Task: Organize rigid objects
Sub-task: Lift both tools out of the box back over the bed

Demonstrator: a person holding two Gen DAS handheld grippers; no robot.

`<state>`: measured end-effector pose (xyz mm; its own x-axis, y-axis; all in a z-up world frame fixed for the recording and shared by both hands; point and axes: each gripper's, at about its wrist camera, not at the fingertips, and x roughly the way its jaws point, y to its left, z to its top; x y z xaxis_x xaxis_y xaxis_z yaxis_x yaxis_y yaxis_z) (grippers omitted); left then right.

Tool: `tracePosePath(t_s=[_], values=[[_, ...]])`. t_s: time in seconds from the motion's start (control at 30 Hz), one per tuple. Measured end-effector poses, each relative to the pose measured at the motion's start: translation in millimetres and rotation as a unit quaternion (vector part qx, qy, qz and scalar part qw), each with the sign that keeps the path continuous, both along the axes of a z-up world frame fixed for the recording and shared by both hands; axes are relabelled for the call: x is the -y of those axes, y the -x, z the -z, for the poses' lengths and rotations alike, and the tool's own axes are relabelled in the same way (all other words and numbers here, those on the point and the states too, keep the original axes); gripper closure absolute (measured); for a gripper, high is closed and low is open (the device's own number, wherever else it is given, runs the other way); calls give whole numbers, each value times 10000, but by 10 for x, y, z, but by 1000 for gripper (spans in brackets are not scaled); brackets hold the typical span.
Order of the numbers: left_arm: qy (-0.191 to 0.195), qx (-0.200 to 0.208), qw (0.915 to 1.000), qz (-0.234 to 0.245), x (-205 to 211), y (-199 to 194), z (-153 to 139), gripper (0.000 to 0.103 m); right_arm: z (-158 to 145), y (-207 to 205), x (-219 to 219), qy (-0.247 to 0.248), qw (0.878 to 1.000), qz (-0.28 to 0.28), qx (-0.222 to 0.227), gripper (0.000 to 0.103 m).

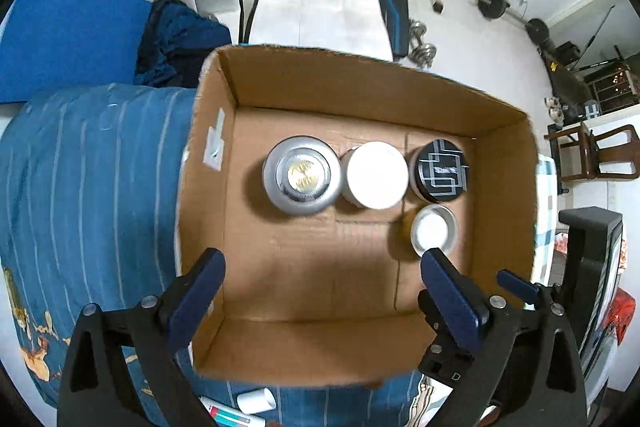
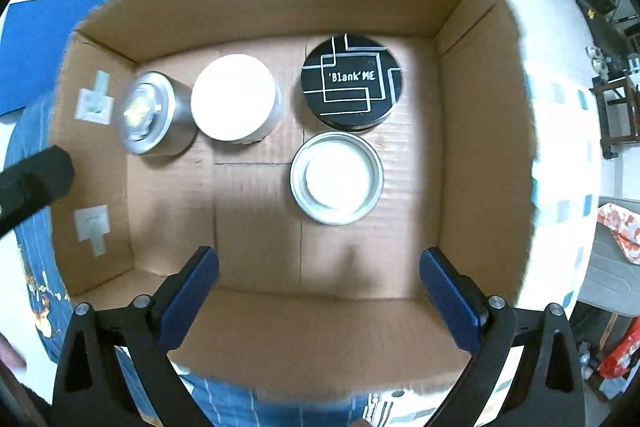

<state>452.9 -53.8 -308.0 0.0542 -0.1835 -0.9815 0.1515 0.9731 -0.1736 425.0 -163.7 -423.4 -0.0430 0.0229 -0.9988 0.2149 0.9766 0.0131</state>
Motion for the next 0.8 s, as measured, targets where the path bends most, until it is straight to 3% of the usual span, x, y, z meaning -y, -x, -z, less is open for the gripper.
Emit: tracePosePath(t_s=[0.17,0.53,0.8], values=[[-111,553,9984,70,-55,339,-392,3,-398,291,-20,76,9991,-19,405,1],[-7,1371,9904,172,-241,880,-1027,3,-1272,724,62,186,9920,-1,1245,1],[167,1630,9863,181,-392,1185,-1319,3,-1646,1098,-46,100,9860,62,1665,1]])
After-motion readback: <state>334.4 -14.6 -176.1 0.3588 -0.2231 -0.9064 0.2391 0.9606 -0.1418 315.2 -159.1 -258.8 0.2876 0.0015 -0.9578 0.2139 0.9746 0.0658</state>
